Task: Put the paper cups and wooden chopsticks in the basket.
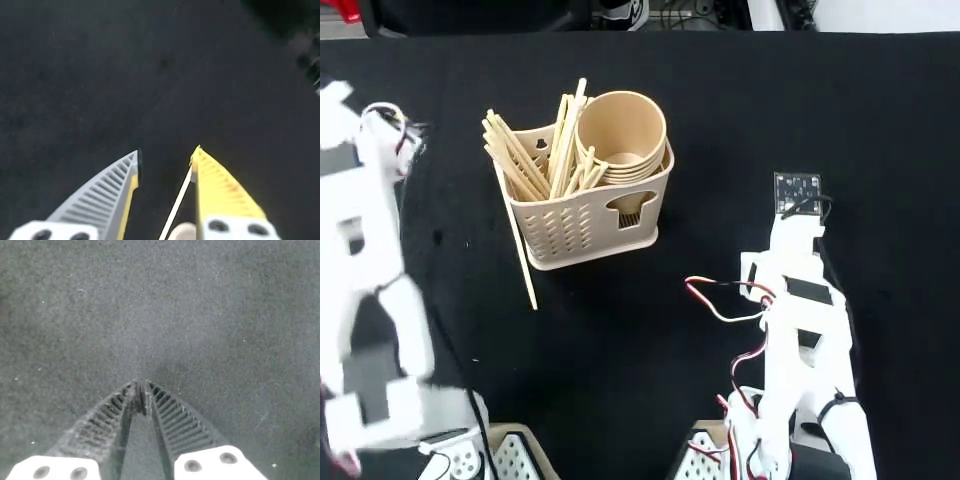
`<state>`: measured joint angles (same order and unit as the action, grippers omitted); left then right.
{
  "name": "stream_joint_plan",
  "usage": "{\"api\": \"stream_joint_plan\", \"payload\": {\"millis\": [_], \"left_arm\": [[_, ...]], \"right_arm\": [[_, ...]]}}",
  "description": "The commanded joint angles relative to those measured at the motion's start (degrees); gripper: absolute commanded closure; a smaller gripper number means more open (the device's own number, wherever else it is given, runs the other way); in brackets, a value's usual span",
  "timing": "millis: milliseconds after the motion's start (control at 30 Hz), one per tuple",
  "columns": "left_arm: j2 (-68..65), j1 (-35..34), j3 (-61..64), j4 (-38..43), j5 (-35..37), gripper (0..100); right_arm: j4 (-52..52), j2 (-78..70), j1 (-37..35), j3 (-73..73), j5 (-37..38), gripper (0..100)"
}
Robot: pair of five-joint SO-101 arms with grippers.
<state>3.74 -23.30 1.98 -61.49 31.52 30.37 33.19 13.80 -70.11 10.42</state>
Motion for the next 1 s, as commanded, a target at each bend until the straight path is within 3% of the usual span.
{"api": "stream_joint_plan", "payload": {"millis": [0,300,600,767,967], "left_arm": [[-16.9,3.4,-21.2,-9.2,-1.8,82],[-42.6,5.3,-54.3,-25.7,-5.9,82],[-61.6,9.1,-81.0,-35.7,-9.7,82],[-67.2,11.5,-89.5,-38.9,-12.6,82],[-68.7,11.6,-89.8,-38.8,-13.6,82]], "right_arm": [[-1.0,0.1,-1.7,0.3,0.4,97.7],[-1.0,0.1,-1.5,0.3,0.4,97.7],[-1.0,0.1,-1.4,0.2,0.4,97.7],[-0.9,0.1,-1.4,0.2,0.4,97.7],[-0.8,0.1,-1.3,0.2,0.4,97.7]]}}
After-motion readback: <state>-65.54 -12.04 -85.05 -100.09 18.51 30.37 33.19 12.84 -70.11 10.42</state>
